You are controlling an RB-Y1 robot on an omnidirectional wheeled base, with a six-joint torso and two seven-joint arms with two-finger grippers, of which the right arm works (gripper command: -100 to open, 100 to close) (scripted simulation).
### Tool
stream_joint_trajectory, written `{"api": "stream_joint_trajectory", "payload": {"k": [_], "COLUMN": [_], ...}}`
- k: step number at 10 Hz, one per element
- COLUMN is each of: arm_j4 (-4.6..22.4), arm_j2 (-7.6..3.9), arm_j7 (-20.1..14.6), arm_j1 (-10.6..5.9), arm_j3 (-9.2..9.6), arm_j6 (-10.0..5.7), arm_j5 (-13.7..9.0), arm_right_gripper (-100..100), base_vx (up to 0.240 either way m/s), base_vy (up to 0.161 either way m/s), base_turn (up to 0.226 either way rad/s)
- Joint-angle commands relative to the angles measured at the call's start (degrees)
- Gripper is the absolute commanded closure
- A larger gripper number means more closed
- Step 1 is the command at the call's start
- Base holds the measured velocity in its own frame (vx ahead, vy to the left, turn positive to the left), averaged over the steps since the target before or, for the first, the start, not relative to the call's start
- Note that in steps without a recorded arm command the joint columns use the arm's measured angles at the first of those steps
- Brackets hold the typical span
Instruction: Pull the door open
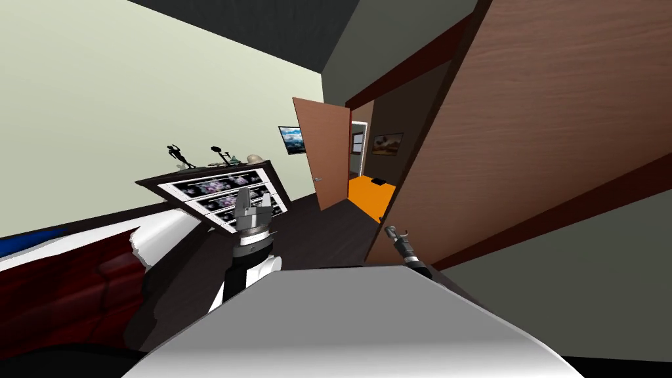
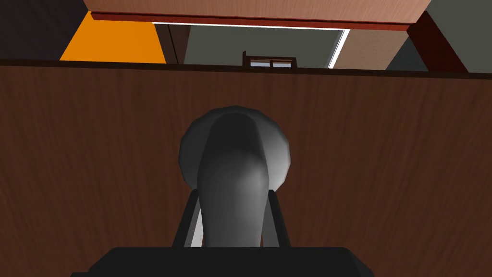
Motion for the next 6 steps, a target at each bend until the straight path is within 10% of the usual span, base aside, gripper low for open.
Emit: {"api": "stream_joint_trajectory", "payload": {"k": [1, 6], "arm_j4": [1.1, 3.9], "arm_j2": [-0.51, -2.13], "arm_j7": [-0.8, -2.6], "arm_j1": [0.27, 1.28], "arm_j3": [0.22, 0.80], "arm_j6": [-1.88, -5.97], "arm_j5": [0.0, 0.0], "arm_right_gripper": [100, 100], "base_vx": [-0.143, -0.132], "base_vy": [-0.047, -0.029], "base_turn": [0.165, 0.121]}}
